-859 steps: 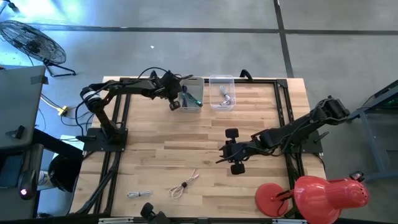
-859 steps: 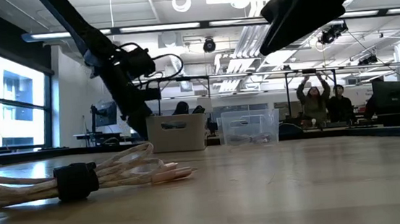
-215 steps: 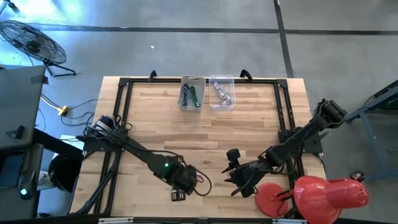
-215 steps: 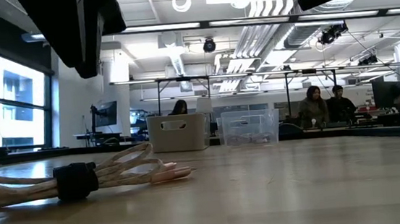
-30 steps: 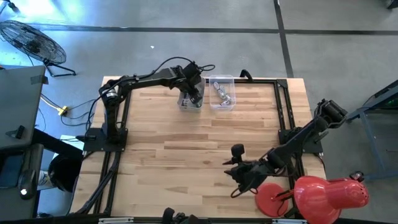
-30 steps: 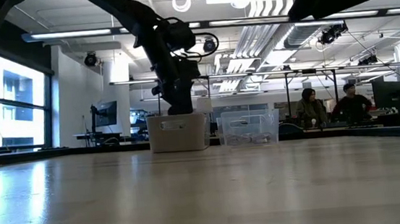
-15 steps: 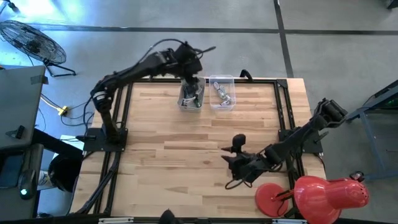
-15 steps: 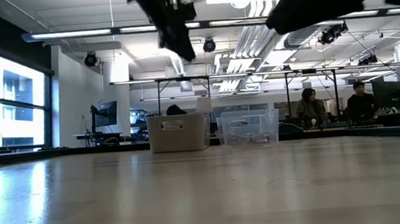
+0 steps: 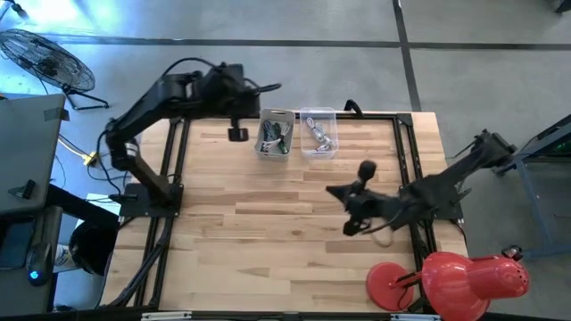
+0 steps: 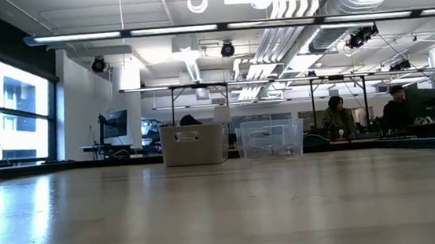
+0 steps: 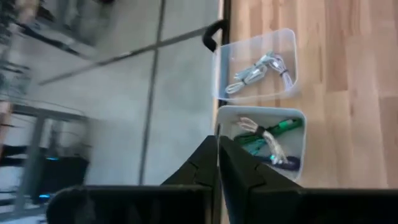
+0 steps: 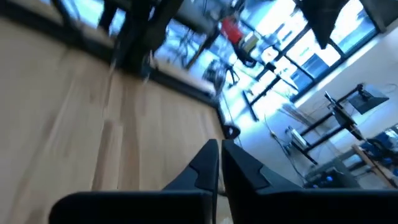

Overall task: Pick & Place USB Port
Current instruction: Return to Home Position

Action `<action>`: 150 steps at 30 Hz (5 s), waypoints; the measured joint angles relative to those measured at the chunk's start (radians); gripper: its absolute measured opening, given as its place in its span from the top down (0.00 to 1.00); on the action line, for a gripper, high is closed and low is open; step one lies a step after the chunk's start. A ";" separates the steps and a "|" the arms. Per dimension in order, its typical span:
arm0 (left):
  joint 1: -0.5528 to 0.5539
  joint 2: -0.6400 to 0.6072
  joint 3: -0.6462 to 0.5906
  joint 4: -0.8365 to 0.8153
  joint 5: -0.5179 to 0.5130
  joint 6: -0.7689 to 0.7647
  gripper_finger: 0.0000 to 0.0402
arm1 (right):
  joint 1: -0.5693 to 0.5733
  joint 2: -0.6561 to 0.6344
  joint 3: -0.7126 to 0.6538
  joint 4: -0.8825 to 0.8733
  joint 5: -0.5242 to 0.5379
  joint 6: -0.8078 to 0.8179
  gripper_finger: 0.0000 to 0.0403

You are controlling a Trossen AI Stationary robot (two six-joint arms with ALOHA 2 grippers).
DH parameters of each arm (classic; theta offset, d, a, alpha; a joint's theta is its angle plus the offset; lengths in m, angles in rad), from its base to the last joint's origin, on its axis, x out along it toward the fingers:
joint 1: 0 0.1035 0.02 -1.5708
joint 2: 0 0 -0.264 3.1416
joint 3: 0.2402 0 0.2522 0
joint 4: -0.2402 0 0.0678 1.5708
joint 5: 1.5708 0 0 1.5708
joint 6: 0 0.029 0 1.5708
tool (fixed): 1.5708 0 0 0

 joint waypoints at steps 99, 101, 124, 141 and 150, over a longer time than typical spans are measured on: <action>-0.143 -1.620 -2.195 1.389 0.510 -0.040 1.00 | 0.004 -1.207 -0.870 0.064 -0.284 0.288 1.00; -0.143 -1.620 -2.195 1.384 0.510 -0.040 1.00 | 0.004 -1.207 -0.901 0.099 -0.283 0.285 1.00; -0.143 -1.618 -2.198 1.322 0.345 0.010 1.00 | 0.003 -1.206 -0.978 0.178 -0.236 0.227 1.00; -0.143 -1.618 -2.199 1.313 0.386 -0.093 1.00 | 0.003 -1.206 -0.978 0.177 -0.236 0.236 1.00; -0.143 -1.618 -2.199 1.310 0.376 -0.248 1.00 | 0.003 -1.206 -0.978 0.170 -0.237 0.244 1.00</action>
